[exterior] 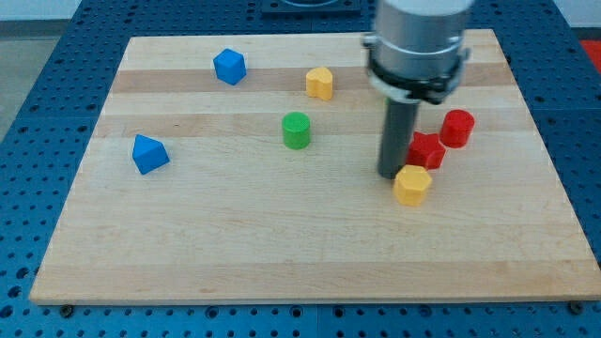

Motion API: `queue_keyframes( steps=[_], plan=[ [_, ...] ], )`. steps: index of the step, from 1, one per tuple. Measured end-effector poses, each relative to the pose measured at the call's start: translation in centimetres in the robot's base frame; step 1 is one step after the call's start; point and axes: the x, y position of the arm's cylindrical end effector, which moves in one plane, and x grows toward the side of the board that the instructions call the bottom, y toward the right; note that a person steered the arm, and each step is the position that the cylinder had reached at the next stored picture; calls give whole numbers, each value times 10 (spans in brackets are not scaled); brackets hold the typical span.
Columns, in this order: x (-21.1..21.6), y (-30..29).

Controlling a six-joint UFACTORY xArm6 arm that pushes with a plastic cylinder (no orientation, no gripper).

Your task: Slide yellow heart to the center left

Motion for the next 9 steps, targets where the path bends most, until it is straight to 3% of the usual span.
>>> queue_keyframes(
  steps=[1, 2, 7, 9],
  plan=[
    [-21, 40],
    [-25, 42],
    [-22, 12],
    [-43, -23]
  ],
)
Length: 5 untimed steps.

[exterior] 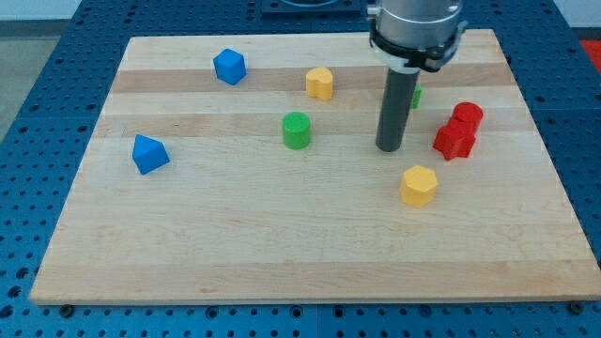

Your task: Slide yellow heart to the center left

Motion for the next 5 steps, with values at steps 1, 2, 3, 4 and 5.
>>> queue_keyframes(
  steps=[1, 2, 3, 4, 5],
  plan=[
    [-35, -30],
    [-81, -47],
    [-94, -19],
    [-111, -62],
    [-84, -154]
  ],
)
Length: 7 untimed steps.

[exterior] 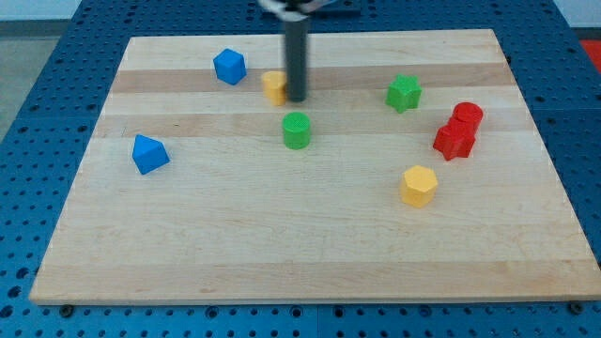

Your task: Slide yellow heart to the center left

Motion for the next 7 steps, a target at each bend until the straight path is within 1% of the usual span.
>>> queue_keyframes(
  steps=[1, 2, 3, 4, 5, 6, 7],
  plan=[
    [-6, 18],
    [-23, 24],
    [-31, -33],
    [1, -90],
    [-16, -87],
    [-24, -134],
    [17, -159]
  ],
)
